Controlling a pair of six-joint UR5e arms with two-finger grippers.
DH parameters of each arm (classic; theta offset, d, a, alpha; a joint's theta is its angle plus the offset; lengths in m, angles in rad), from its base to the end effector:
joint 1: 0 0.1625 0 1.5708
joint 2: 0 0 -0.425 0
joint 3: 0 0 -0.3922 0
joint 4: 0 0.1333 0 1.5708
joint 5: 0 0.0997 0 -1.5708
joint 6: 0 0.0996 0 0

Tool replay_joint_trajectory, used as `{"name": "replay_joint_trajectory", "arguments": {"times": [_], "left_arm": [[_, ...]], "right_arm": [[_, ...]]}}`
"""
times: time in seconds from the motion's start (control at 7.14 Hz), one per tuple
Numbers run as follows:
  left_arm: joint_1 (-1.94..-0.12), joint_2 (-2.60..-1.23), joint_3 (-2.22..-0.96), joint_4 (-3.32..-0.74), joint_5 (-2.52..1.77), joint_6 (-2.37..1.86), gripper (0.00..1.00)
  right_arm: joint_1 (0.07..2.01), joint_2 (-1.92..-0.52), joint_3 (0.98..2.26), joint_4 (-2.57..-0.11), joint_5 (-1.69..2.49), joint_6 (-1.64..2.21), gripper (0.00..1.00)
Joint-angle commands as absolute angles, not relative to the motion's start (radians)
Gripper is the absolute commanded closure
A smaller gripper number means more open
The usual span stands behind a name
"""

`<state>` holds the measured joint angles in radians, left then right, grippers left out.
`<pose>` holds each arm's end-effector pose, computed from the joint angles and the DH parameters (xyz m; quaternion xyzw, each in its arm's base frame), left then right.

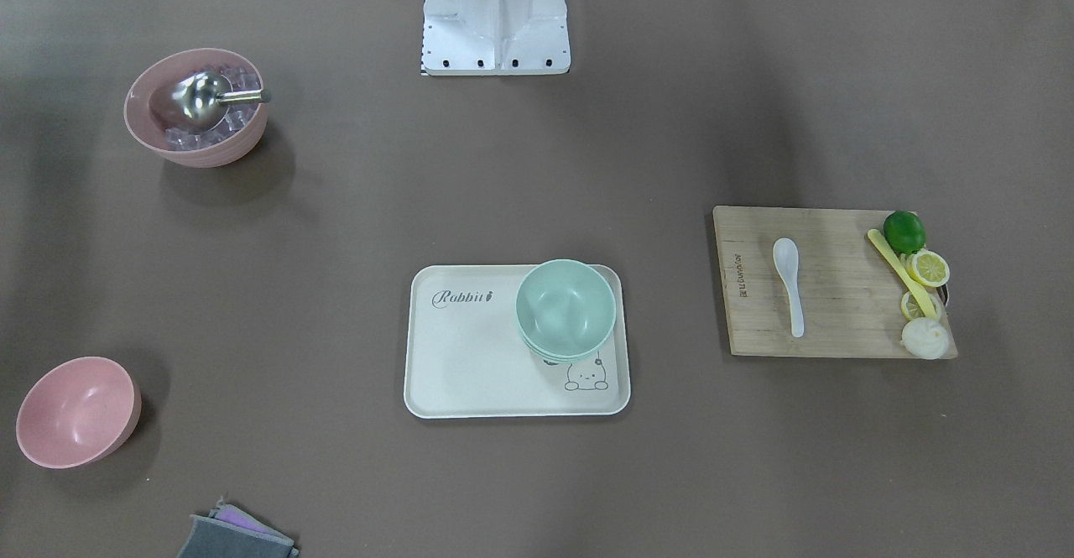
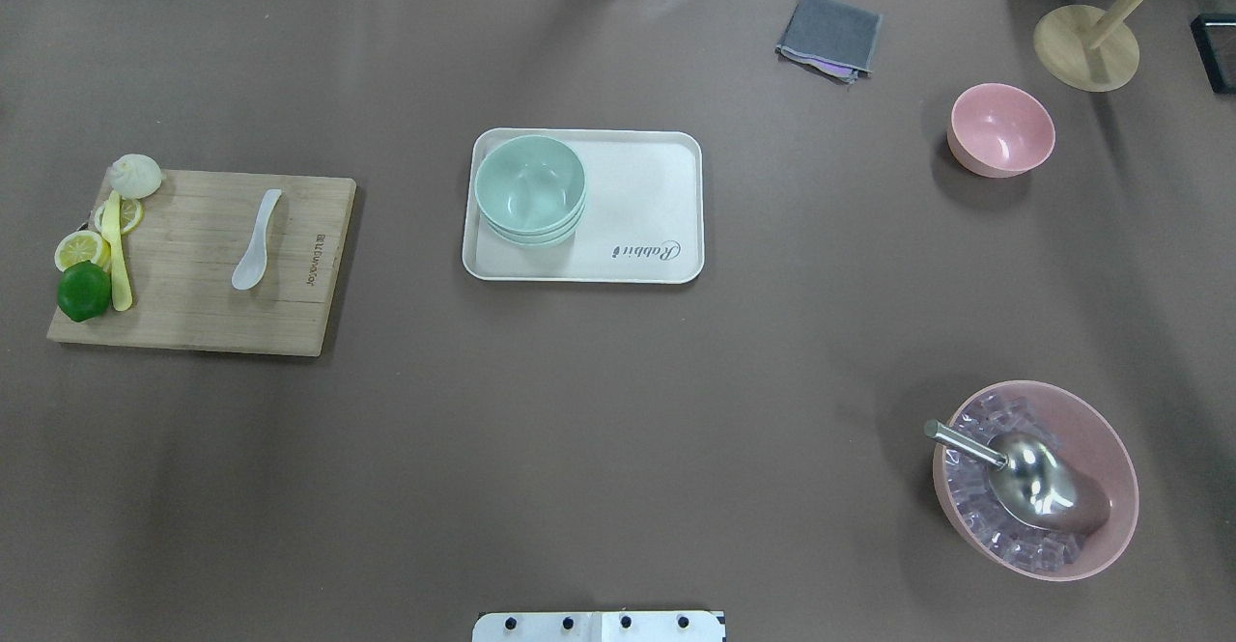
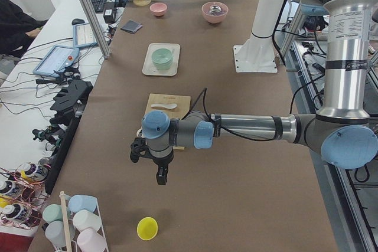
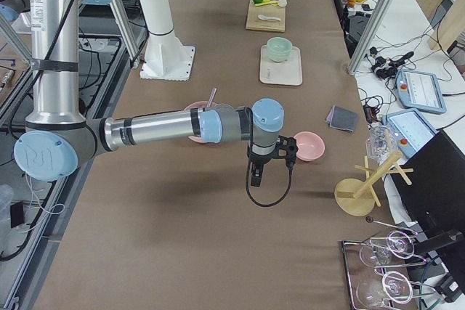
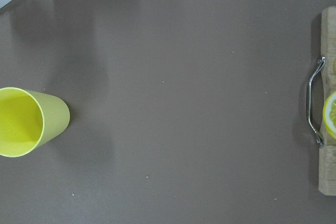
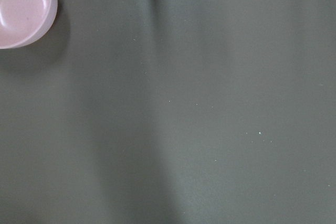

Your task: Stack pink bowl on green and place spoon

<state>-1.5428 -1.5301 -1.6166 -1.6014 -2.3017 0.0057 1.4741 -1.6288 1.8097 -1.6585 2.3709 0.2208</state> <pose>-0.0534 -0.4789 0.6557 0.0127 0.3575 0.0221 0.9336 0.0165 -0.4707 0.5760 -0.0191 -0.3909 0.0389 0.9194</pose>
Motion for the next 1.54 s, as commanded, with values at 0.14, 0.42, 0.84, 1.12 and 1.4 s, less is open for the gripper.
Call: {"name": "replay_joint_trajectory", "arguments": {"times": [0.14,0.42,0.84,1.12,1.4], "left_arm": [[-1.548,-1.536,-1.635,-1.588,-2.299,0.012,0.02],[-1.549,-1.54,-1.638,-1.589,-2.299,0.011,0.02],[-1.548,-1.545,-1.638,-1.591,-2.298,0.012,0.02],[-1.548,-1.548,-1.646,-1.589,-2.296,0.012,0.02],[-1.548,-1.546,-1.647,-1.589,-2.296,0.012,0.02]], "right_arm": [[1.473,-1.628,1.81,-1.658,2.394,0.239,0.0],[1.473,-1.628,1.809,-1.658,2.395,0.238,0.0],[1.473,-1.623,1.813,-1.657,2.395,0.239,0.0],[1.473,-1.615,1.827,-1.655,2.393,0.238,0.0],[1.473,-1.614,1.824,-1.655,2.393,0.238,0.0]]}}
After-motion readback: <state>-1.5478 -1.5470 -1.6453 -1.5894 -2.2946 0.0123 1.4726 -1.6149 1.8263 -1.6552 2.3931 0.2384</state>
